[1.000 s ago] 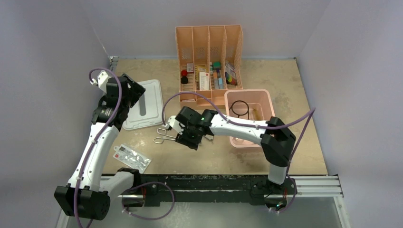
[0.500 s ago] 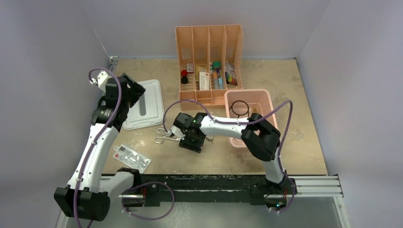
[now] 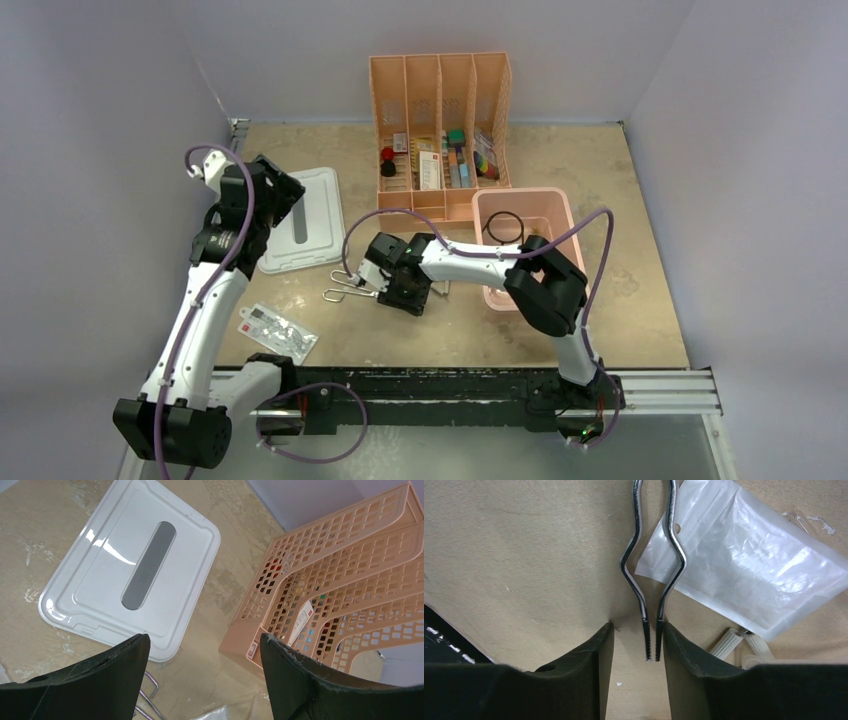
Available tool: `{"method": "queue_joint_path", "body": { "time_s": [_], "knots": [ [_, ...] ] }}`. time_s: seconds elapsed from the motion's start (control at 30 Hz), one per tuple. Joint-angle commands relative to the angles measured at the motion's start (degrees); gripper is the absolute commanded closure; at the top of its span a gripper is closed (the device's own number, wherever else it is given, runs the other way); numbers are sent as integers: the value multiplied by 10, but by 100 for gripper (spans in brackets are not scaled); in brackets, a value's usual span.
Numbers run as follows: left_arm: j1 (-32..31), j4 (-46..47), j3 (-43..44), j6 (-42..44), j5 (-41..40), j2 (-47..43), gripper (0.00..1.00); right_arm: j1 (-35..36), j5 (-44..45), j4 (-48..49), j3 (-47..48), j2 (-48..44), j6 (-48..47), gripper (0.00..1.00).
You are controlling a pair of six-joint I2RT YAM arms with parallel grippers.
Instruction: Organize the chemistry lab equipment
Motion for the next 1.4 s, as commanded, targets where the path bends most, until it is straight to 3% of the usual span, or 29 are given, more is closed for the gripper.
{"method": "queue_joint_path", "body": {
  "time_s": [0.0, 0.33, 0.6, 0.8, 1.03, 1.37],
  "knots": [
    [0, 11, 10, 4, 0, -20, 20, 0, -13, 1, -4, 7, -18, 61],
    [0, -29, -38, -45, -20, -51, 20, 1, 10, 34, -21, -11, -26, 100],
    [0, -57, -95, -109, -14, -79, 19, 0, -46, 64, -52, -101, 1, 100],
    [0, -49, -150, -124, 36, -90, 5, -3, -36, 120, -84, -151, 32, 100],
    [0, -45, -204, -146, 102, -103, 3, -6, -24, 169, -93, -167, 84, 100],
    [-1, 130, -326, -187, 228, -139, 3, -6, -66, 208, -97, -189, 153, 100]
  ]
}}
